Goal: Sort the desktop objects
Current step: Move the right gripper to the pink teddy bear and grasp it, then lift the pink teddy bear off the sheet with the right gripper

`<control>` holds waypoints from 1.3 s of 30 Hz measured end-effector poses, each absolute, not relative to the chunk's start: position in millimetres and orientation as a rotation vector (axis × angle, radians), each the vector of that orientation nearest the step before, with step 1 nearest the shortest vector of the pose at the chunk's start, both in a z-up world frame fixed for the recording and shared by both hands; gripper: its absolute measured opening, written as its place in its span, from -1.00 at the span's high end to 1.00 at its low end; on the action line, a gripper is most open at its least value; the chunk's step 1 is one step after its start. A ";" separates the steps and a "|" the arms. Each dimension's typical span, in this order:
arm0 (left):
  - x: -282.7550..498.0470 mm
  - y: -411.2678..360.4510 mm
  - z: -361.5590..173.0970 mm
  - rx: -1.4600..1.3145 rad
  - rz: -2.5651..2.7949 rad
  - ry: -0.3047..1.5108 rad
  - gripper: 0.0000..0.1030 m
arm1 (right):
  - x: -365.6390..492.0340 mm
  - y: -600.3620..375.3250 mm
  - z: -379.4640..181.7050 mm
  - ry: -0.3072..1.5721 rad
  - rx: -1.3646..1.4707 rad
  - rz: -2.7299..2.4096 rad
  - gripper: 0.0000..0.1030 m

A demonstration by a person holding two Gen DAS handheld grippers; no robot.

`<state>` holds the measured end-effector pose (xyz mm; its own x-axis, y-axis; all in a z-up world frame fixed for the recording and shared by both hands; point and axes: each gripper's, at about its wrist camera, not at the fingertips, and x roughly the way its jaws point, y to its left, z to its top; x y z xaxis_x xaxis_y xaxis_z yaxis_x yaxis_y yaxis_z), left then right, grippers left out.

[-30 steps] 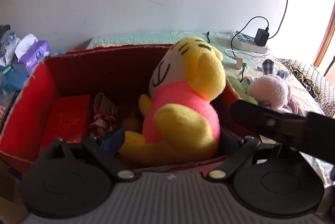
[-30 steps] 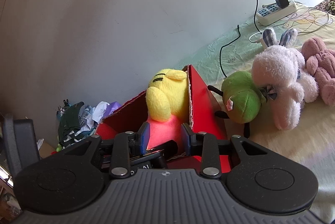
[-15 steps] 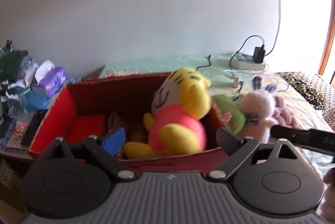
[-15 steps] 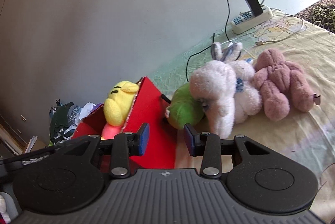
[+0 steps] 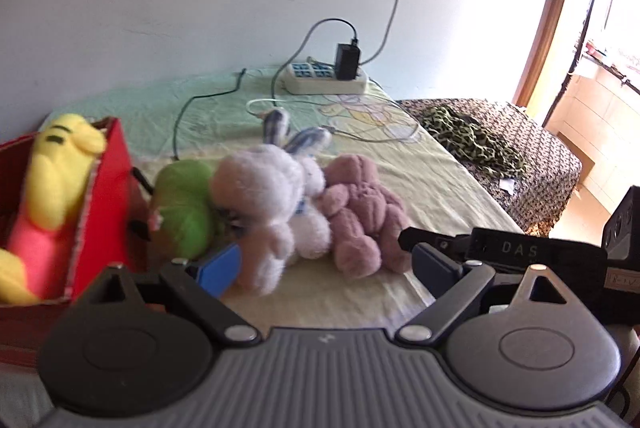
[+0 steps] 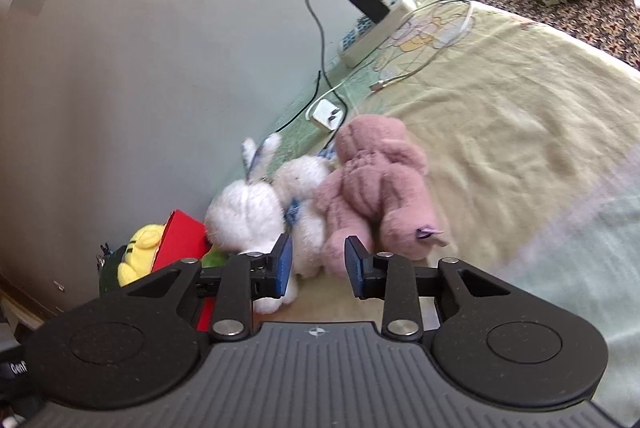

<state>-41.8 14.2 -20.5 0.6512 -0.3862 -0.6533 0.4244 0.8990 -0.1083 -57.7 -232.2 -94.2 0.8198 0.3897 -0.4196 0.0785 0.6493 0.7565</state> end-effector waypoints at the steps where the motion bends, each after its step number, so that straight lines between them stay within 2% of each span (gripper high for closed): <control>1: -38.3 4.2 -27.3 0.058 -0.472 0.746 -0.75 | -57.3 -241.1 -98.4 0.608 0.877 0.178 0.39; 6: -18.7 -34.2 -61.8 0.070 -0.462 0.830 -0.60 | -45.6 -278.6 -118.3 0.651 0.953 0.174 0.42; 11: 0.0 -48.1 -80.8 0.039 -0.428 0.878 -0.54 | -28.9 -287.6 -129.4 0.680 0.955 0.229 0.42; 15: 10.1 -55.0 -90.1 0.036 -0.411 0.899 -0.38 | -15.0 -285.3 -134.7 0.702 0.957 0.278 0.41; 16: 13.4 -55.6 -92.0 0.024 -0.415 0.906 -0.44 | -12.1 -284.0 -135.7 0.705 0.957 0.290 0.41; 21: 18.0 -60.1 -94.2 0.005 -0.437 0.905 -0.44 | 0.0 -283.5 -140.2 0.721 0.943 0.295 0.36; 22: 17.7 -60.7 -94.7 0.002 -0.439 0.905 -0.42 | 1.5 -284.5 -141.6 0.724 0.946 0.297 0.43; 27: 18.7 -62.7 -95.1 -0.005 -0.455 0.909 -0.33 | 6.0 -283.2 -140.2 0.737 0.908 0.319 0.43; 29: 18.0 -64.9 -93.8 0.007 -0.466 0.910 -0.26 | 6.3 -284.2 -140.1 0.743 0.909 0.329 0.52; 32: 13.4 -70.2 -92.0 0.030 -0.482 0.907 -0.26 | 2.2 -284.0 -136.1 0.744 0.890 0.336 0.58; 39: -5.1 -77.3 -89.4 0.052 -0.529 0.924 -0.26 | -15.4 -285.3 -129.4 0.783 0.855 0.332 0.58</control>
